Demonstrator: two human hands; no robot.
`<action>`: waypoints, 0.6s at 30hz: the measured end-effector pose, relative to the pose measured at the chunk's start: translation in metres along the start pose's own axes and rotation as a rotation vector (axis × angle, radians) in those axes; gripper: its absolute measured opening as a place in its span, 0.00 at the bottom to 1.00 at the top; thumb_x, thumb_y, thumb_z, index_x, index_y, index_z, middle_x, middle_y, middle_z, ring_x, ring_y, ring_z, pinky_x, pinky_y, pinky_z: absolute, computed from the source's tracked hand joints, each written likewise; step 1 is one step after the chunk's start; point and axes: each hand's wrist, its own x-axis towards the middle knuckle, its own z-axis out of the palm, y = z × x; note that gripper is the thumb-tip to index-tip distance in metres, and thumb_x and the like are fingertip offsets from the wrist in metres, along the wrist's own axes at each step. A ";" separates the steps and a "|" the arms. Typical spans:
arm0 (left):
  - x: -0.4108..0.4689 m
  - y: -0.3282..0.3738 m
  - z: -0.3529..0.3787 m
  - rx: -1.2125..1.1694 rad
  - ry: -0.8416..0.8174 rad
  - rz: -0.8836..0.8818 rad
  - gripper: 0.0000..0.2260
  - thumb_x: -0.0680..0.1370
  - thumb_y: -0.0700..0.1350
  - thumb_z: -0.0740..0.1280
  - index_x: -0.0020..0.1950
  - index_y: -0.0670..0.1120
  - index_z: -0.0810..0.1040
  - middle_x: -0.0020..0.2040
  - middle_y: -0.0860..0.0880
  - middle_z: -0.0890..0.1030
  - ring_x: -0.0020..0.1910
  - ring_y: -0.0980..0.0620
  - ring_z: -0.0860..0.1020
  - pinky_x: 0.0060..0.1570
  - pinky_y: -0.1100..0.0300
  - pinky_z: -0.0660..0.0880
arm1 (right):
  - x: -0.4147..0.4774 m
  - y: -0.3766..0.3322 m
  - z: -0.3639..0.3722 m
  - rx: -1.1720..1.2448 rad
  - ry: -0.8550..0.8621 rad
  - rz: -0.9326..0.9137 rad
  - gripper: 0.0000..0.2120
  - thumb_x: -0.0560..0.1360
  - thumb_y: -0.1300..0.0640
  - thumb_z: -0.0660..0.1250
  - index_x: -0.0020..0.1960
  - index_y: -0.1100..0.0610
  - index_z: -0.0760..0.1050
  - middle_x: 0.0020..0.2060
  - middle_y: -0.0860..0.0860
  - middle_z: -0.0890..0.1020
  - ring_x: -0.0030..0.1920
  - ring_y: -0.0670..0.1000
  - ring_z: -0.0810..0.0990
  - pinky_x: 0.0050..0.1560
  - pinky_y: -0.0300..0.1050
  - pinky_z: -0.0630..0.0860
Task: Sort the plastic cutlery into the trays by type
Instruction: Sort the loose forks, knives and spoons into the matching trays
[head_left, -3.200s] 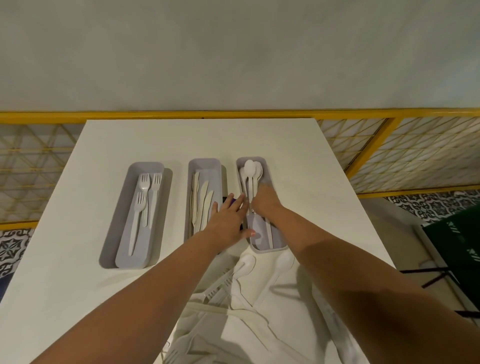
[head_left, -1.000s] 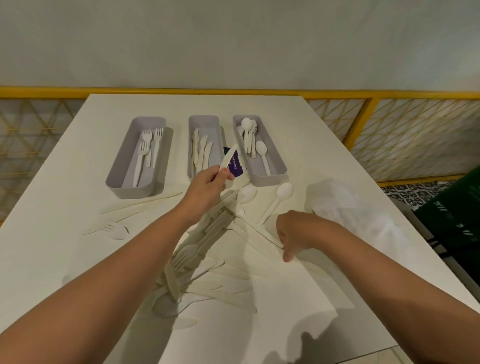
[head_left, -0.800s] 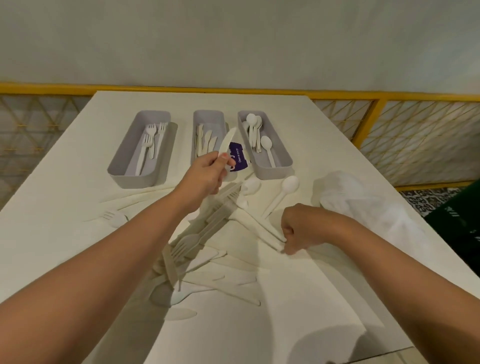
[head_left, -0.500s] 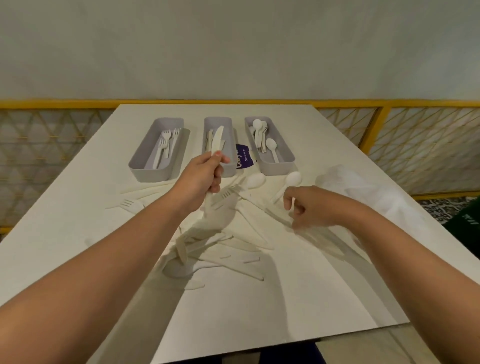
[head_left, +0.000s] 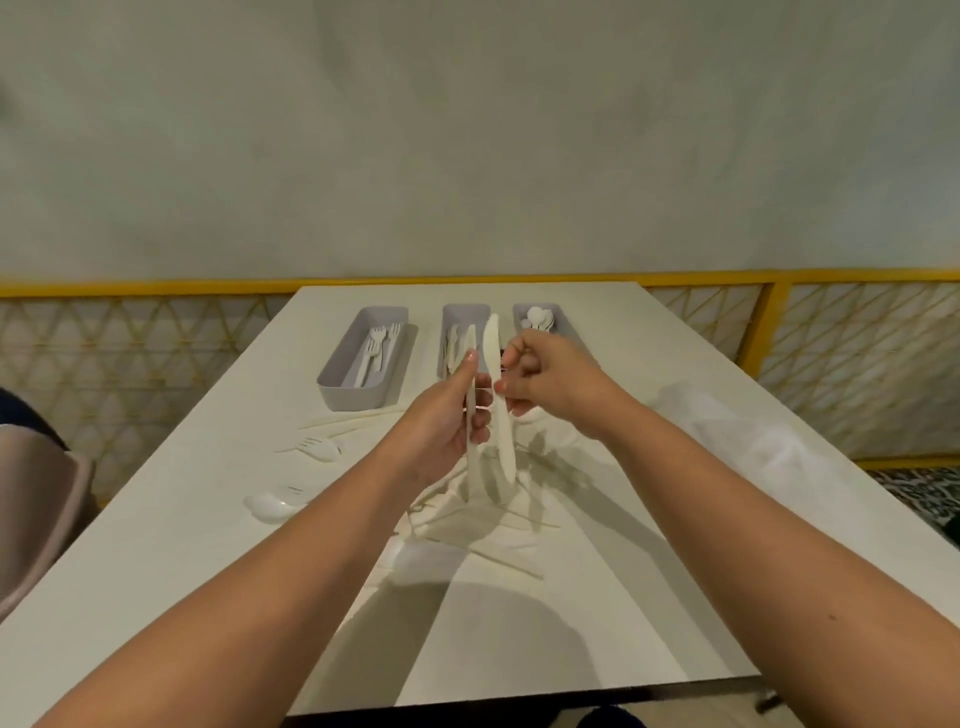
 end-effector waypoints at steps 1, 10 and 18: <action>-0.002 0.001 -0.001 0.045 -0.017 0.023 0.16 0.81 0.55 0.54 0.46 0.45 0.73 0.33 0.50 0.72 0.26 0.57 0.67 0.26 0.66 0.65 | 0.002 -0.003 0.005 -0.007 -0.005 -0.017 0.14 0.73 0.71 0.66 0.39 0.56 0.67 0.29 0.54 0.74 0.30 0.50 0.76 0.35 0.41 0.77; 0.004 0.016 -0.041 -0.118 0.138 0.054 0.15 0.83 0.44 0.50 0.46 0.39 0.71 0.33 0.47 0.74 0.26 0.54 0.74 0.26 0.64 0.68 | 0.022 -0.018 0.046 -0.143 -0.005 -0.110 0.13 0.72 0.65 0.69 0.41 0.53 0.66 0.36 0.53 0.75 0.36 0.53 0.78 0.44 0.50 0.78; 0.015 0.019 -0.096 -0.368 0.166 0.057 0.09 0.83 0.42 0.51 0.47 0.43 0.68 0.32 0.49 0.69 0.19 0.58 0.66 0.21 0.68 0.67 | 0.012 0.013 0.041 -0.738 -0.512 0.125 0.06 0.71 0.59 0.72 0.46 0.60 0.80 0.35 0.49 0.80 0.34 0.46 0.76 0.34 0.35 0.71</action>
